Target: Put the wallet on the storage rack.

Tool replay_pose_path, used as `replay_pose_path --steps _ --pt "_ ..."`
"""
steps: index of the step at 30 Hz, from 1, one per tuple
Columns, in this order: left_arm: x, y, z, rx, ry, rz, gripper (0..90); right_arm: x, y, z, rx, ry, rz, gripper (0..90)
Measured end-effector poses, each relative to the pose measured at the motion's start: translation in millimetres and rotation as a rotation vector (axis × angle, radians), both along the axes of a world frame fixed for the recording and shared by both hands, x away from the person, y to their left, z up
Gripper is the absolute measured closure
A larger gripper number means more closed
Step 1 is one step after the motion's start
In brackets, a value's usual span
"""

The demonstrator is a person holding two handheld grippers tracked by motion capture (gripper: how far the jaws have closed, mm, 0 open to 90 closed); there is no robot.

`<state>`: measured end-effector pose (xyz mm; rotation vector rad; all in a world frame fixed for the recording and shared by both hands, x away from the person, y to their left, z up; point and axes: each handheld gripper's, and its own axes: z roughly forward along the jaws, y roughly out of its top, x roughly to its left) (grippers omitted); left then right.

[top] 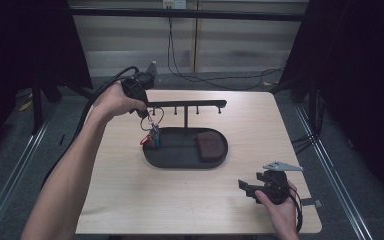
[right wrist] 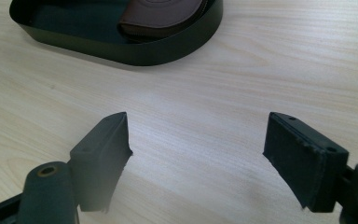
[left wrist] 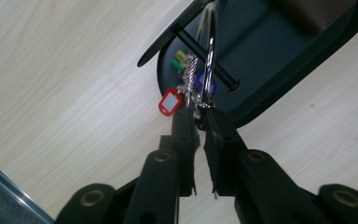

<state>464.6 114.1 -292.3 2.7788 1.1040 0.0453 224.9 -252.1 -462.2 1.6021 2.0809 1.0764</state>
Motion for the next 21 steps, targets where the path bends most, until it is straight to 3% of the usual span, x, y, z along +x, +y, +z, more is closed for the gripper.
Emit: replay_pose_path --steps 2,4,7,8,10,12,18,21 --pt "-0.8 1.7 1.6 -0.004 -0.009 0.019 79.7 -0.2 0.8 0.6 -0.004 0.000 -0.001 22.4" --pt "-1.5 5.1 2.9 -0.042 0.005 0.011 76.0 -0.3 1.0 0.7 -0.005 -0.003 0.002 22.4" --pt "-3.5 11.1 5.3 -0.067 -0.008 0.019 72.5 -0.8 1.7 0.7 -0.004 0.001 0.001 22.4" --pt "-5.1 13.7 5.8 -0.091 -0.020 0.040 68.7 -0.8 1.8 0.6 -0.005 0.002 0.002 22.4" --pt "-8.1 19.9 6.7 -0.139 -0.024 0.030 60.3 -0.2 2.5 0.4 -0.008 -0.002 0.005 22.4" --pt "-11.7 27.0 5.5 -0.203 -0.017 0.033 57.4 -0.2 3.2 0.5 -0.008 0.002 0.003 22.4" --pt "-22.5 51.4 1.7 -0.291 -0.021 0.091 50.7 -0.2 4.2 0.6 -0.011 0.001 0.005 22.4" --pt "-27.7 62.6 1.4 -0.335 -0.019 0.092 49.2 0.4 4.2 0.4 -0.011 -0.001 0.006 22.4"
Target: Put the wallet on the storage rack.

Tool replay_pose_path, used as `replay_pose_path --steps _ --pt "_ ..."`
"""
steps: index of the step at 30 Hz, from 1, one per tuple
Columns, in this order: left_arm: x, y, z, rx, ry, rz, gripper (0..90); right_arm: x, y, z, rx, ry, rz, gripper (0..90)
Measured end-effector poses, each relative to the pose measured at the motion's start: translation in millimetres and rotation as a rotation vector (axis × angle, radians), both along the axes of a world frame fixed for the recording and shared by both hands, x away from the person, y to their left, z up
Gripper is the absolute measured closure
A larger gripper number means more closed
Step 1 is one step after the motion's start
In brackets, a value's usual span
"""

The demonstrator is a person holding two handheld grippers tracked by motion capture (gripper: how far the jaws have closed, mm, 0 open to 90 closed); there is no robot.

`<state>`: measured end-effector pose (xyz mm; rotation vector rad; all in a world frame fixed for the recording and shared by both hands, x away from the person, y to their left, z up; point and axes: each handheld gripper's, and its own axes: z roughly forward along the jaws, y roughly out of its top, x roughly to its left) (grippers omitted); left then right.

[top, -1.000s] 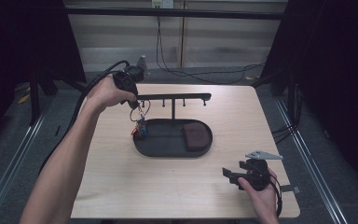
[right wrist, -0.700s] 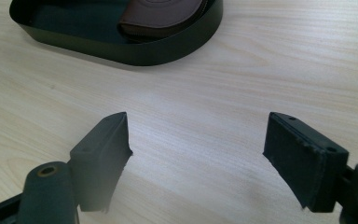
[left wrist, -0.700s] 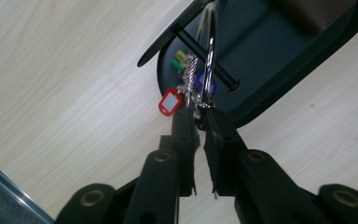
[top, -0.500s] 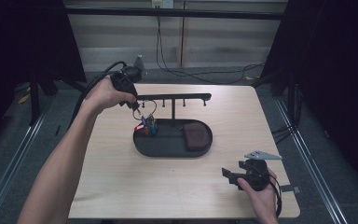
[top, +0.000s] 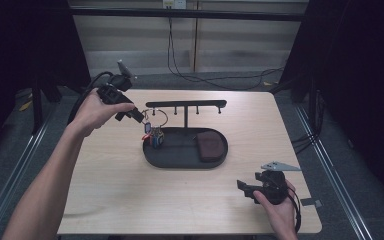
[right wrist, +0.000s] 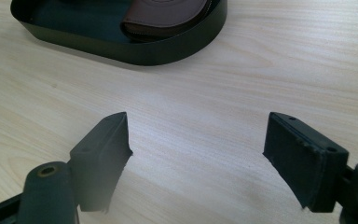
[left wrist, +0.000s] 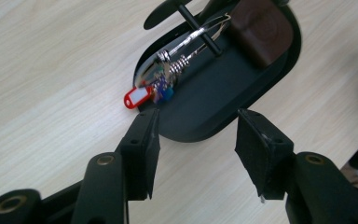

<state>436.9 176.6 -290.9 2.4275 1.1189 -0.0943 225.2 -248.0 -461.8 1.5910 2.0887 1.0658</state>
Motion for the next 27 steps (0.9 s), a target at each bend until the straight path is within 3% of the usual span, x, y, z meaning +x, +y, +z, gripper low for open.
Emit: replay_pose_path --steps 3,9,12,15,20,25,27 --pt "-6.3 9.4 -1.1 -0.074 0.007 0.009 47.0 0.4 0.0 -0.1 0.000 0.002 -0.001 22.4" --pt "-18.8 20.5 -12.4 -0.114 0.022 0.030 42.8 0.8 0.2 0.4 0.000 0.000 0.000 22.4" --pt "-26.0 25.1 -14.6 -0.147 -0.002 0.018 41.9 1.8 0.3 -0.4 0.001 0.007 -0.003 22.4" --pt "-35.6 28.8 -17.9 -0.180 -0.037 0.038 39.5 1.4 0.8 0.2 0.001 0.006 -0.002 22.4" --pt "-49.7 35.7 -30.3 -0.165 -0.059 0.050 37.6 1.3 -0.5 0.0 0.003 0.004 -0.004 22.4" --pt "-60.3 44.4 -36.4 -0.192 -0.108 0.072 36.8 1.2 0.3 0.2 0.003 0.006 -0.003 22.4" --pt "-65.1 46.7 -39.2 -0.211 -0.129 0.102 36.3 1.2 0.3 0.2 0.003 0.007 -0.004 22.4"
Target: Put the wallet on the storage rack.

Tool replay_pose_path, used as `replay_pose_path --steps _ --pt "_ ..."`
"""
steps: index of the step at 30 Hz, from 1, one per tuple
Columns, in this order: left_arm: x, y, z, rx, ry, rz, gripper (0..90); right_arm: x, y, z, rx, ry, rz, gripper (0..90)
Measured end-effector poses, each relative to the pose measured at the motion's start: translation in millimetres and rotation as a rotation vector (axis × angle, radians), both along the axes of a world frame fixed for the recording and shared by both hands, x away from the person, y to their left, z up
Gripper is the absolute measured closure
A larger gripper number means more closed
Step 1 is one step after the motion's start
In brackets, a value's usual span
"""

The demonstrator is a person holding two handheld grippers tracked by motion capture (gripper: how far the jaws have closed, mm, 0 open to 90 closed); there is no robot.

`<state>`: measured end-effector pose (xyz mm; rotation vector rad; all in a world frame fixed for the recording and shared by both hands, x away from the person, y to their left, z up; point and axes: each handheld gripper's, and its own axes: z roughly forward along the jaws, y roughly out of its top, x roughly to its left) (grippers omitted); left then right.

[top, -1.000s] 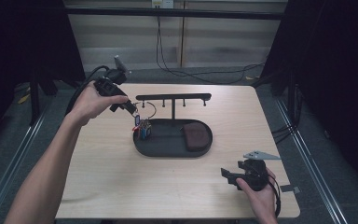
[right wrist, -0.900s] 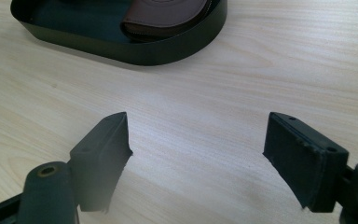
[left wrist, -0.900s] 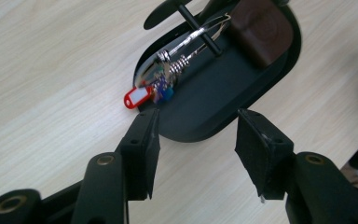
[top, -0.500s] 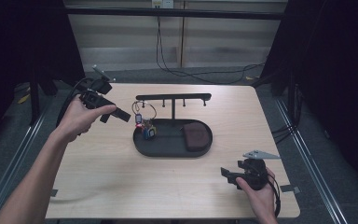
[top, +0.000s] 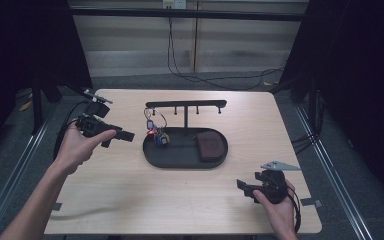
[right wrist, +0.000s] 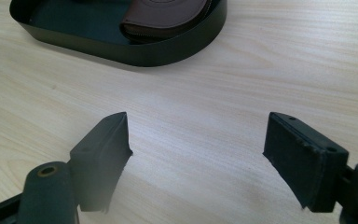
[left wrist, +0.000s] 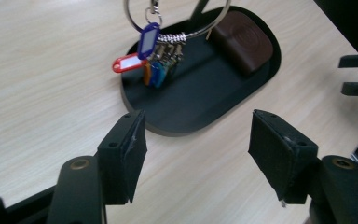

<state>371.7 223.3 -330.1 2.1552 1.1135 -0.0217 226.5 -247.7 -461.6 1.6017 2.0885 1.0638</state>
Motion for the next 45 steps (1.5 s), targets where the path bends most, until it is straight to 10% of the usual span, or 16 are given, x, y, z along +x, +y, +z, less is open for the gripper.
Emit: replay_pose_path --steps 13,30,45 --pt "-34.3 21.1 -26.0 -0.062 -0.079 0.033 34.3 0.3 -0.4 -1.2 -0.002 -0.002 -0.004 22.4" --pt "-91.4 35.1 -63.5 -0.007 -0.214 0.057 32.1 0.7 1.3 -2.1 -0.004 0.006 -0.006 22.5" --pt "-132.7 38.7 -106.4 -0.115 -0.305 0.119 31.5 1.0 1.1 -3.9 -0.011 0.007 -0.009 22.5"
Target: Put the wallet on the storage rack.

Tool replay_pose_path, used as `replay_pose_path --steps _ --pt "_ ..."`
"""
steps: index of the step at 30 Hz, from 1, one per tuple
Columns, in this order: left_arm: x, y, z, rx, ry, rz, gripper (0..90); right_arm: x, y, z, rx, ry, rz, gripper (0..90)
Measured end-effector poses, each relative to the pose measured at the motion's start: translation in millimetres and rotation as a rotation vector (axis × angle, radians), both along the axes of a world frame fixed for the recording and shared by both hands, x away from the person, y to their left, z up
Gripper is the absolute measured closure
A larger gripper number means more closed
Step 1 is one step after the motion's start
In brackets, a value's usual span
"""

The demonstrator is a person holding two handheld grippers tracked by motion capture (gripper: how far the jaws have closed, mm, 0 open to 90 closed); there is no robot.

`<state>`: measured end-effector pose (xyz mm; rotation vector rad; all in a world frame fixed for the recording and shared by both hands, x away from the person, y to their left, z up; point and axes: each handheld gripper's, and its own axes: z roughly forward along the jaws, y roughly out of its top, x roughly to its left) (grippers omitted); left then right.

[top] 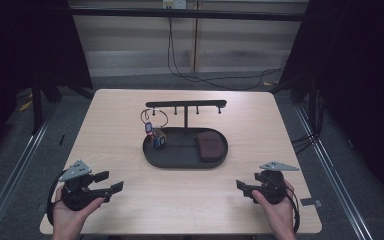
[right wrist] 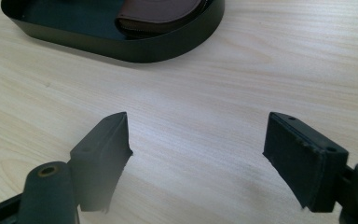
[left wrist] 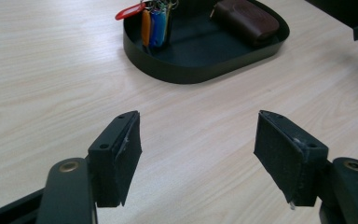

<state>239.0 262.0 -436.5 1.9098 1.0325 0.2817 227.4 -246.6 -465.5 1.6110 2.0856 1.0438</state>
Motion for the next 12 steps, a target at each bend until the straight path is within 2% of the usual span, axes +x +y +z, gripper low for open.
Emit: replay_pose_path --steps 2,3,6,8,9,11,12 --pt "-0.3 0.7 -4.7 0.001 0.017 -0.022 30.4 0.9 -0.4 -0.8 0.000 0.002 -0.004 22.5" --pt "-1.2 0.4 -7.0 0.014 0.007 -0.016 30.5 1.4 -0.4 -1.2 -0.001 0.002 -0.004 22.5" --pt "-0.8 -0.9 -13.3 0.019 0.021 -0.027 30.2 1.7 0.0 -1.4 -0.010 0.001 -0.003 22.4" --pt "-0.5 -1.2 -15.5 0.028 0.014 -0.017 29.6 1.3 0.3 -1.4 -0.017 0.002 -0.005 22.3" --pt "0.4 -1.4 -16.6 0.022 0.028 -0.018 28.1 1.2 0.5 -1.5 -0.023 0.003 -0.007 22.2" --pt "-0.1 -2.7 -17.8 0.027 0.027 -0.015 22.6 1.8 -0.5 -2.2 -0.021 0.005 -0.007 21.6" --pt "-0.3 -2.7 -17.6 0.023 0.027 -0.033 21.4 2.4 -1.1 -2.7 -0.023 0.005 -0.004 21.5"
